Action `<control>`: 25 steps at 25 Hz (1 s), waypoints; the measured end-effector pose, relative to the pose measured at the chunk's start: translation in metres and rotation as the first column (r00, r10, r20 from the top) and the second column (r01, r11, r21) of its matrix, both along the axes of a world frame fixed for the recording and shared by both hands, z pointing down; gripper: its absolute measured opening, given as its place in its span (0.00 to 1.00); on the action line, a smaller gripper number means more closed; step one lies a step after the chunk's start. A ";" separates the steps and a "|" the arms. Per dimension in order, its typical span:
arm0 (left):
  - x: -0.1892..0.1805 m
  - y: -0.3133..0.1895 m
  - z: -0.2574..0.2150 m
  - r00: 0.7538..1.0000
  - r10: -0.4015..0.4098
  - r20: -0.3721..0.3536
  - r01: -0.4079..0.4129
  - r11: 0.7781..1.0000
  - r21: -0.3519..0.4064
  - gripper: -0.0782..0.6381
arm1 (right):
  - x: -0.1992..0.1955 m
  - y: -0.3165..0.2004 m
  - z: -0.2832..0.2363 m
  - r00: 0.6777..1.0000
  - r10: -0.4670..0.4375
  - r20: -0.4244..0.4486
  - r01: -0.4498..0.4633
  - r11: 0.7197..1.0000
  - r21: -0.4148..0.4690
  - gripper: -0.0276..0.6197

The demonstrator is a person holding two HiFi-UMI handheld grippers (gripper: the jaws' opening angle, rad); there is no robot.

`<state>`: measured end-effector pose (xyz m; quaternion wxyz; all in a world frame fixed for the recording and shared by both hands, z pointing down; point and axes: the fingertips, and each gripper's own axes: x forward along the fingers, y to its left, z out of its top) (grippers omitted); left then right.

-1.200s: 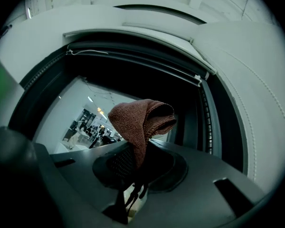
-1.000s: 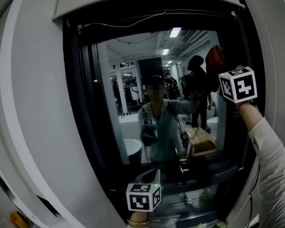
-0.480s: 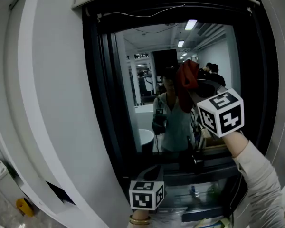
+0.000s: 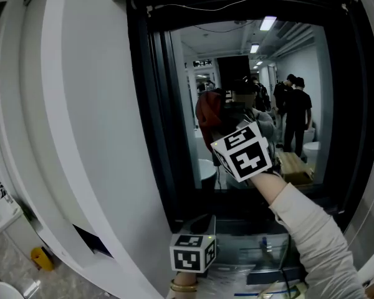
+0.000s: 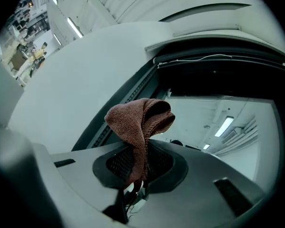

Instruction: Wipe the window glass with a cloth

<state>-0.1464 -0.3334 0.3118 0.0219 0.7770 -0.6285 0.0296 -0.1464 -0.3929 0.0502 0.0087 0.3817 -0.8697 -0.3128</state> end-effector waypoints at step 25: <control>-0.026 -0.007 0.009 0.999 -0.051 -0.008 0.051 0.999 -0.008 0.12 | -0.024 -0.078 -0.010 0.992 0.127 0.004 -0.126 0.988 -0.092 0.12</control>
